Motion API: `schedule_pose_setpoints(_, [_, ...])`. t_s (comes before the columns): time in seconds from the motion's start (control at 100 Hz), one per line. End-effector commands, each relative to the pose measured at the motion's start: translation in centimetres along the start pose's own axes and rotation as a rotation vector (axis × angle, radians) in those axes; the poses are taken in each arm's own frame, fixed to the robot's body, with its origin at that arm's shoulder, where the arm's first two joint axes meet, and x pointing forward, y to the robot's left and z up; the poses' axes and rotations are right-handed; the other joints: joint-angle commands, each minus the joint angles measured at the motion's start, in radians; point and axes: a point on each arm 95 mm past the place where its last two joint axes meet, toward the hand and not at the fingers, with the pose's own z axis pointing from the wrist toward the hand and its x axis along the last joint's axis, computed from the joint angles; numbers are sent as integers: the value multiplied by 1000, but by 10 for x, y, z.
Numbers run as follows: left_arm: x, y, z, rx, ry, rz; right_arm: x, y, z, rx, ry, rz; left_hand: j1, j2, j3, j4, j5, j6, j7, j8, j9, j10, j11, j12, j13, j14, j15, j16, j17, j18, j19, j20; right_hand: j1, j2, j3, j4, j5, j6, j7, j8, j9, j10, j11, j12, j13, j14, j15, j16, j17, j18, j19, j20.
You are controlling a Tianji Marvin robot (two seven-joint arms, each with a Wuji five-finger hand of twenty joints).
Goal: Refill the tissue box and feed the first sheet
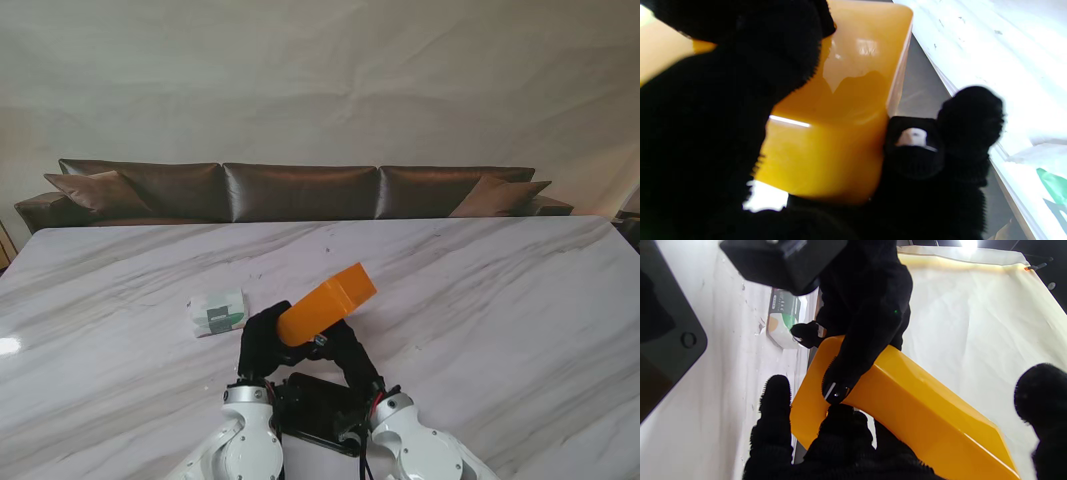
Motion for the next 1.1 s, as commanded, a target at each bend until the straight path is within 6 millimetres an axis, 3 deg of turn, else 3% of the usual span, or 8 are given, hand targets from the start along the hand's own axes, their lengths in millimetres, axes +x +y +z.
schedule_pose_setpoints(0.0, [10,-3,9,28,11,-28,-8,-1,-9,20,-24,9,56,150,438,31,15,5,27,2,74,-11,43,10,71,-29,74,-11,49,-140,685,18,-15,-5,5,-5,17,-85,-18,-3,-5,14,1,-11,-97,135,-67,-14,16,-21,-7,18])
schedule_pose_setpoints(0.29, [8,-5,11,42,2,-28,-4,5,-14,30,-15,44,56,151,437,33,14,8,27,3,73,-8,45,10,71,-27,77,-13,49,-140,687,17,23,-26,0,-17,15,-87,47,19,-2,34,116,44,-38,153,-50,-2,56,4,41,44])
schedule_pose_setpoints(0.7, [7,-15,24,36,24,59,1,24,-30,36,-65,-33,54,158,433,39,11,5,27,4,69,-12,46,13,71,-27,78,-16,49,-142,686,16,42,-26,-10,-20,6,-88,148,42,2,35,164,62,-21,156,-46,2,57,10,51,34])
schedule_pose_setpoints(1.09, [2,-26,52,-73,80,263,27,52,-51,-92,-80,-219,41,159,430,46,9,-9,23,11,73,-24,40,10,71,-39,81,-15,51,-155,691,15,58,-29,-11,-17,30,-92,182,51,21,35,197,75,-1,159,-40,5,66,13,55,30])
